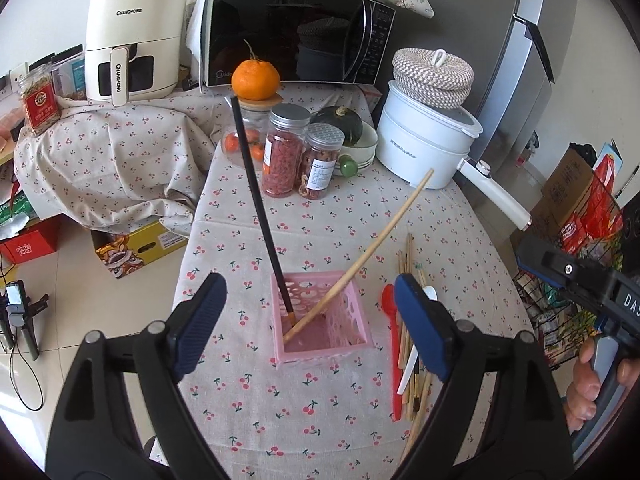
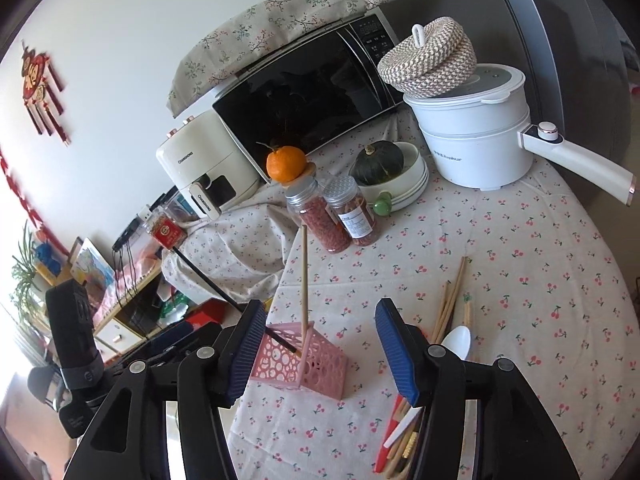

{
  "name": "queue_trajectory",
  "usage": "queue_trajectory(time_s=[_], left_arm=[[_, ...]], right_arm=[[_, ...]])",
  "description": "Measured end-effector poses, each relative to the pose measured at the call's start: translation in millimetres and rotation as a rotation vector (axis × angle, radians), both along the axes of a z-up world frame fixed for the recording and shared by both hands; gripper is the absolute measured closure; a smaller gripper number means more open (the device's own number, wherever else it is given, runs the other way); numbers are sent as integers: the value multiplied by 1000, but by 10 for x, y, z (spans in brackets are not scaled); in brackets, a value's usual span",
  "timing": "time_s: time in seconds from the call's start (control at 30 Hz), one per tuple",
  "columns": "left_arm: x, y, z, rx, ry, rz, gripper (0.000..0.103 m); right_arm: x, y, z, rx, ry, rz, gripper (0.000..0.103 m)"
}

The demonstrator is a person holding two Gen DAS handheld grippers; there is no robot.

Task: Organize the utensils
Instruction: 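Move the left gripper to the white plastic spoon and grasp it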

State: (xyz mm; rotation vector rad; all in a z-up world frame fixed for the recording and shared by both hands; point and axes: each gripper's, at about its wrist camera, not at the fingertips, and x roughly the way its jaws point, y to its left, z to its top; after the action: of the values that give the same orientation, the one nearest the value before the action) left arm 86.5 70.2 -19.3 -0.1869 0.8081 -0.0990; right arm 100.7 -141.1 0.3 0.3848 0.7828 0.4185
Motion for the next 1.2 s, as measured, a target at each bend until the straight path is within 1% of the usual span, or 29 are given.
queue_trajectory(time_s=[0.1, 0.23, 0.4, 0.47, 0.53, 0.63, 0.73, 0.77, 0.83, 0.9, 1.0, 1.2], left_arm=[[-73, -74, -36, 20, 20, -33, 17], [-144, -206, -97, 63, 48, -77, 12], [-196, -389, -160, 81, 82, -127, 10], [-202, -475, -186, 86, 98, -147, 7], [-210, -588, -213, 106, 111, -173, 2], [-237, -767, -250, 152, 112, -215, 1], [-244, -904, -291, 163, 120, -243, 1], [-235, -941, -310, 163, 124, -250, 1], [-231, -1011, -349, 164, 129, -258, 1], [-220, -1084, -399, 178, 135, -264, 1], [-167, -1188, -514, 197, 163, -272, 1], [22, -1360, -700, 160, 267, -254, 1]], right_arm=[[-58, -143, -57, -27, 25, -20, 38], [-101, -320, -140, -64, 62, -48, 33], [-164, -501, -233, -125, 94, -77, 25], [-183, -556, -277, -153, 110, -86, 23], [-192, -603, -330, -177, 130, -91, 22], [-205, -661, -413, -213, 158, -95, 19], [-206, -726, -479, -257, 181, -108, 10], [-214, -748, -490, -270, 179, -113, 5], [-232, -784, -501, -305, 168, -128, 0], [-248, -827, -514, -356, 157, -156, 0], [-220, -896, -577, -407, 189, -167, 0], [-198, -1067, -661, -372, 246, -184, 0]])
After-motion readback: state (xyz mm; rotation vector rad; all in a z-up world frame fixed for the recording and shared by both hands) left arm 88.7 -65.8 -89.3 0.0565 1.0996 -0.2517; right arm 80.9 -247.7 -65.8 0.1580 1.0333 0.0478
